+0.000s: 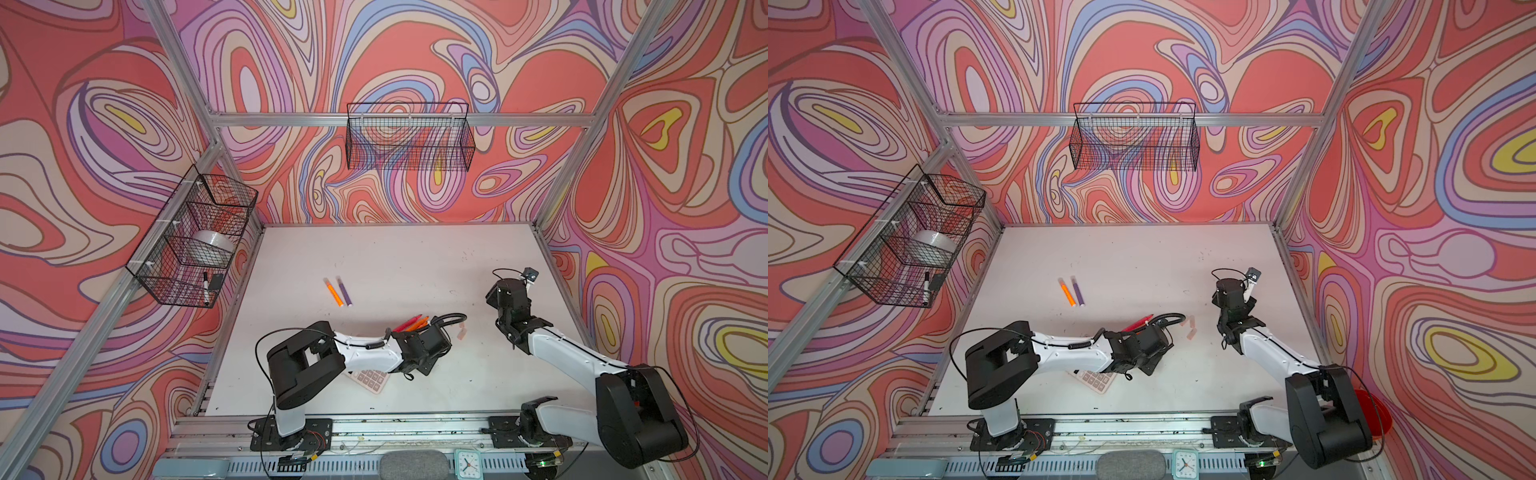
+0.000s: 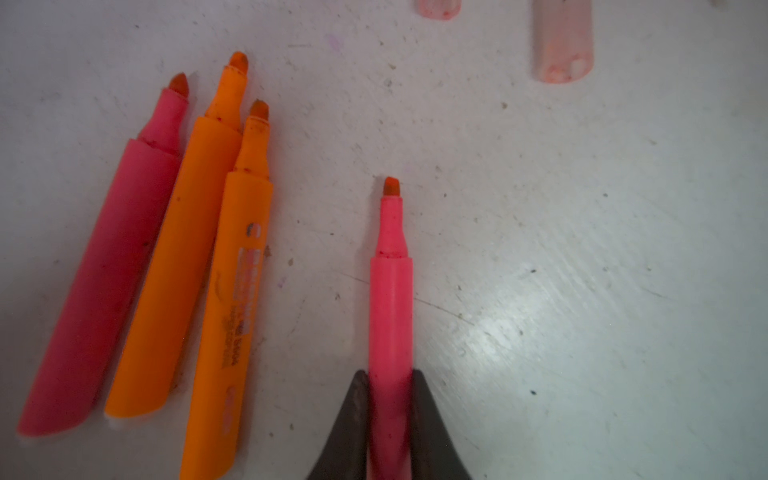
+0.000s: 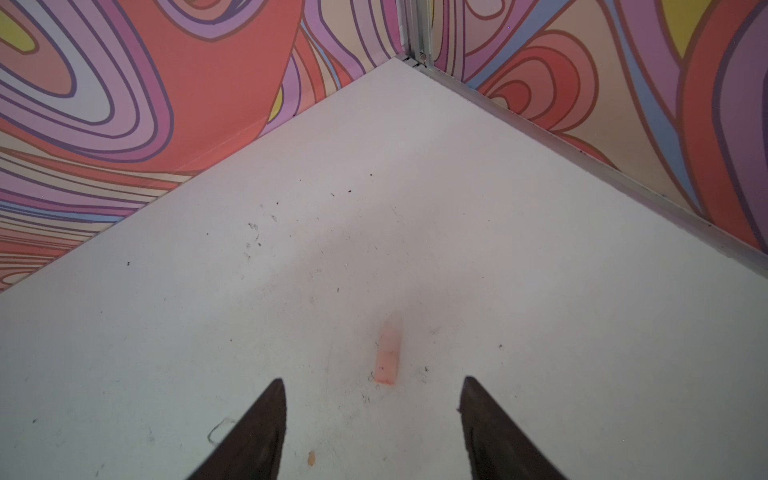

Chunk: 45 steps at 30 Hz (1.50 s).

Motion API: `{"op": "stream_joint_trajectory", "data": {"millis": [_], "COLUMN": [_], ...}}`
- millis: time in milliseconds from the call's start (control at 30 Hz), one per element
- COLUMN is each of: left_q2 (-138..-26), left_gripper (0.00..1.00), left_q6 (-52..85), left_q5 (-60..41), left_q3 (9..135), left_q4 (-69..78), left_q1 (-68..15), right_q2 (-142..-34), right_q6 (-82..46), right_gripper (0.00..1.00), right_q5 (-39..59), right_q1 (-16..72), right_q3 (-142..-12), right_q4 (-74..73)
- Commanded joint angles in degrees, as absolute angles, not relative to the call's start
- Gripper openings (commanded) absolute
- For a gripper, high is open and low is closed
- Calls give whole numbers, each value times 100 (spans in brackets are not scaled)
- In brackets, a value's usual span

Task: Insert the pens into the pen caps
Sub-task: 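Lower the left gripper around the pink marker and close on it, then lift the pink marker upright with the left gripper while the right gripper swings toward it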

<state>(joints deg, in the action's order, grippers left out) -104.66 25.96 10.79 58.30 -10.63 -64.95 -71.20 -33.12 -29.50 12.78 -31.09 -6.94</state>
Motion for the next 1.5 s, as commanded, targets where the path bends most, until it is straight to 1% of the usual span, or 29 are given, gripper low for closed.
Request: {"op": "stream_joint_trajectory", "data": {"millis": [0, 100, 300, 433, 600, 667, 733, 800, 867, 933, 1100, 1267, 1467], "left_q2": [-10485, -10326, -9490, -8776, -8437, -8560, -8703, -8784, -8891, -9034, -9445, -10110, -10636], "left_gripper": [6, 0, 0, 0, 0, 6, 19, 29, 35, 37, 40, 39, 42], "left_q6": [2656, 2792, 3400, 3457, 2996, 2860, 2667, 2485, 2207, 2089, 2123, 2067, 2006], "left_q5": [1054, 1136, 1139, 1684, 1779, 1770, 1542, 1247, 1043, 1126, 787, 842, 1102], "left_q3": [5655, 5740, 6089, 6503, 6359, 6328, 6266, 6099, 5950, 5890, 5941, 6337, 6752], "left_q4": [-1470, -1820, -2966, -4077, -3742, -3594, -3371, -3039, -2705, -2559, -2399, -2629, -2839], "left_q1": [-6530, -6530, -6526, -6528, -6530, -6520, -6521, -6515, -6521, -6519, -6521, -6517, -6520], "right_q2": [-6923, -6817, -6515, -6101, -6004, -5986, -5956, -5941, -5959, -5980, -6076, -6215, -6145], "right_q6": [-3328, -3339, -3303, -3293, -3249, -3246, -3242, -3223, -3212, -3195, -3133, -3106, -3087], "right_gripper": [69, 71, 72, 77, 78, 78, 78, 78, 78, 78, 77, 77, 77], "right_q5": [-2973, -2971, -2915, -2859, -2677, -2637, -2620, -2600, -2570, -2541, -2435, -2385, -2321], "right_q1": [1256, 1257, 1256, 1257, 1257, 1256, 1257, 1261, 1255, 1257, 1261, 1256, 1257], "right_q3": [-2952, -2861, -2659, -2343, -2307, -2314, -2273, -2251, -2258, -2251, -2276, -2350, -2316], "right_q4": [-832, -901, -1008, -1192, -1144, -1128, -1180, -1212, -1221, -1260, -1377, -1384, -1397]}}
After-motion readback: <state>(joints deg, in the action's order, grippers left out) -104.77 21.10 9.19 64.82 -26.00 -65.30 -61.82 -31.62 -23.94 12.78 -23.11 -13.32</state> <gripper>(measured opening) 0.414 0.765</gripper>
